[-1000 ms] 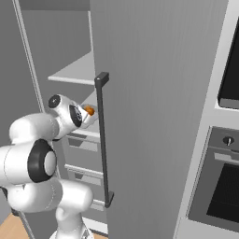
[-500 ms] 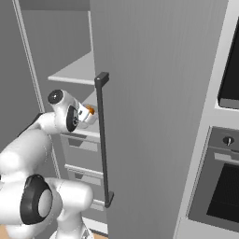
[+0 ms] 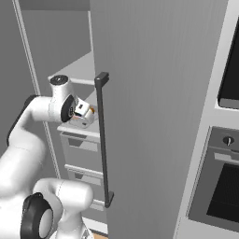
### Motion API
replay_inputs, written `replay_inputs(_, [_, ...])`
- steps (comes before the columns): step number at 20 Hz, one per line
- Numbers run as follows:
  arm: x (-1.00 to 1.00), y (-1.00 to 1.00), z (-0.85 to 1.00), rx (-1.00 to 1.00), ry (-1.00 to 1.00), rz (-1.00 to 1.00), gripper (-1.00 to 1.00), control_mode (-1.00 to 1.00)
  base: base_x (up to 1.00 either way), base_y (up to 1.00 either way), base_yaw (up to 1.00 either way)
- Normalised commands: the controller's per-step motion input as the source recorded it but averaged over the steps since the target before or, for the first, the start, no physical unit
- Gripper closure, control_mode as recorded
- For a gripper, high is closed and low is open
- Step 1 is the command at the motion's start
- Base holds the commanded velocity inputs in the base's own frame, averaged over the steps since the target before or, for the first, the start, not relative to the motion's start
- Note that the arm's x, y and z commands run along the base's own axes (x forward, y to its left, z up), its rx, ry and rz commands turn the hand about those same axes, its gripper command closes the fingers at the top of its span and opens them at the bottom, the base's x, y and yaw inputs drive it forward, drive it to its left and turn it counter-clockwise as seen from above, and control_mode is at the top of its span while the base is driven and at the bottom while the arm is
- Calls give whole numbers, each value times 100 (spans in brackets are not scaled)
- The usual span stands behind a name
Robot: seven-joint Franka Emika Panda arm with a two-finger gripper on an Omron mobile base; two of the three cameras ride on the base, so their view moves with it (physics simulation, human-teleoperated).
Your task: Take the meat container that has the chicken drumstick and place it on the second highest rack of the freezer. Then take the vegetable container that has the mushroom and sweet potato and place it on the highest rack of the freezer.
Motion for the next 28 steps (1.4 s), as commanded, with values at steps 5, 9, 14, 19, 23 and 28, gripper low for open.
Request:
replay_inputs(5, [-80, 1, -47, -15, 0, 14, -100, -100, 0, 0, 0])
replay_inputs(9, [-100, -16, -1, -2, -1, 5, -100, -100, 0, 0, 0])
replay_inputs(14, [-85, -36, 33, 0, 0, 1, -100, -100, 0, 0, 0])
replay_inputs(19, [-65, -49, 40, 0, 0, 0, -100, -100, 0, 0, 0])
replay_inputs(23, [-58, -32, 61, 0, -2, 0, -100, -100, 0, 0, 0])
replay_inputs(28, [-54, 0, 48, -2, -9, 4, -100, -100, 0, 0, 0])
